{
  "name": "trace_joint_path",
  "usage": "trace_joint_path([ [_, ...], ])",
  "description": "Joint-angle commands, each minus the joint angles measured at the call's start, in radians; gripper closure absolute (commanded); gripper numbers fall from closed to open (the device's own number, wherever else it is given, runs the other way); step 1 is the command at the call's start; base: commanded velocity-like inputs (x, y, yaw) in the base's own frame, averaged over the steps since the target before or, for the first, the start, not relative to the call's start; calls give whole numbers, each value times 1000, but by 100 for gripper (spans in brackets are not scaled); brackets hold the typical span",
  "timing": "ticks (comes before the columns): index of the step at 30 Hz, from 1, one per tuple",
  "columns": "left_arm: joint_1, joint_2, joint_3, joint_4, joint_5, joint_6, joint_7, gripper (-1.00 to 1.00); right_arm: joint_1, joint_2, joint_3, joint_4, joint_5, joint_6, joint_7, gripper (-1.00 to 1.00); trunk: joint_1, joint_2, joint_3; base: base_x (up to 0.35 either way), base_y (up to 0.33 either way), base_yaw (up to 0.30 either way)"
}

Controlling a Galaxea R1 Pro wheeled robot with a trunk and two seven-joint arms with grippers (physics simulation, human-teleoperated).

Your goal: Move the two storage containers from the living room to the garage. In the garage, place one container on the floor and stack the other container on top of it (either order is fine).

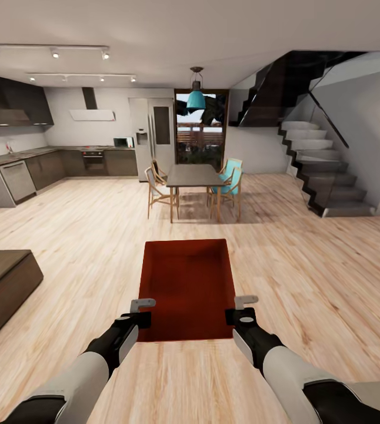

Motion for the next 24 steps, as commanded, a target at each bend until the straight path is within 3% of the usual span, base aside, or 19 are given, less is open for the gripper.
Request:
trace_joint_path([
  [1, -1, 9, -9, -4, 9, -54, 3, 100, -1, -15, 22, 4, -20, 5, -1, 100, 1, -2, -2, 321, 0, 0],
  [24, -1, 9, -9, -5, 8, -54, 3, 100, -1, -15, 22, 4, -20, 4, -2, 100, 1, -2, -2, 321, 0, 0],
])
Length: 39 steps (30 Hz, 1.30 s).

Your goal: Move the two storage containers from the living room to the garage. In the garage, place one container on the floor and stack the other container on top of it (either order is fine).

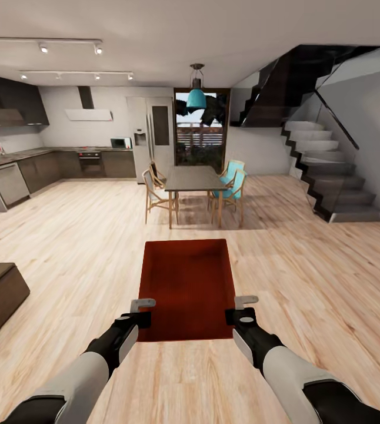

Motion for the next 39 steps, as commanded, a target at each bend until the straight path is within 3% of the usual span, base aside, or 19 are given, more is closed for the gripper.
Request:
trace_joint_path([
  [1, -1, 10, -10, -5, 9, -54, 3, 100, -1, -15, 22, 4, -20, 4, -2, 100, 1, -2, -2, 321, 0, 0],
  [9, -1, 10, -10, -4, 9, -54, 3, 100, -1, -15, 22, 3, -21, 5, -2, 100, 1, -2, -2, 321, 0, -62],
  [39, -1, 10, -10, -5, 9, -55, 3, 100, -1, -15, 22, 3, -21, 5, -2, 100, 1, -2, -2, 321, 0, -235],
])
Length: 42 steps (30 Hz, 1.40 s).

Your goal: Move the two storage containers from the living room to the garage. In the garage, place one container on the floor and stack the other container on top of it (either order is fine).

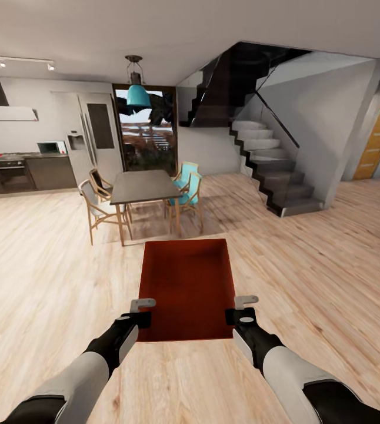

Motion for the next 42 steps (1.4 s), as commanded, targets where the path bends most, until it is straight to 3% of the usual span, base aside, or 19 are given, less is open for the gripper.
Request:
trace_joint_path([
  [1, -1, 10, -10, -5, 9, -55, 3, 100, -1, -15, 21, 4, -20, 5, -2, 100, 1, -2, -2, 321, 0, -244],
  [42, -1, 11, -10, -5, 9, -54, 3, 100, -1, -15, 21, 4, -20, 5, -2, 100, 1, -2, -2, 321, 0, -246],
])
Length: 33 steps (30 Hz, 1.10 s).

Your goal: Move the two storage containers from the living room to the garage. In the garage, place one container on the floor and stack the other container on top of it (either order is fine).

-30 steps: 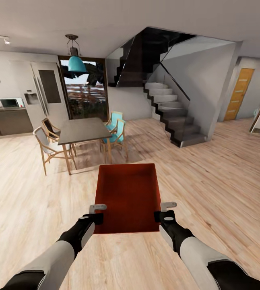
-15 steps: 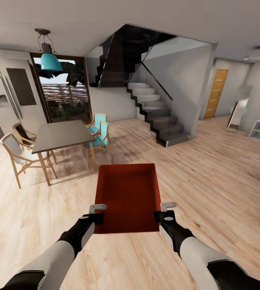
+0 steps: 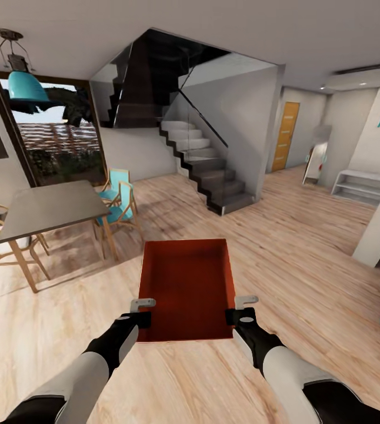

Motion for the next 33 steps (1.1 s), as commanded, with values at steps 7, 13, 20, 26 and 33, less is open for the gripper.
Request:
trace_joint_path([
  [7, -1, 11, -10, -5, 9, -54, 3, 100, -1, -15, 21, 4, -20, 5, -2, 100, 1, -2, -2, 321, 0, -248],
  [13, -1, 11, -10, -5, 9, -54, 3, 100, -1, -15, 21, 4, -20, 5, -2, 100, 1, -2, -2, 321, 0, -248],
  [20, -1, 11, -10, -5, 9, -54, 3, 100, -1, -15, 21, 4, -20, 5, -2, 100, 1, -2, -2, 321, 0, -248],
  [26, -1, 11, -10, -5, 9, -55, 3, 100, -1, -15, 21, 4, -20, 5, -2, 100, 1, -2, -2, 321, 0, -198],
  [33, -1, 11, -10, -5, 9, -55, 3, 100, -1, -15, 21, 4, -20, 5, -2, 100, 1, -2, -2, 321, 0, -18],
])
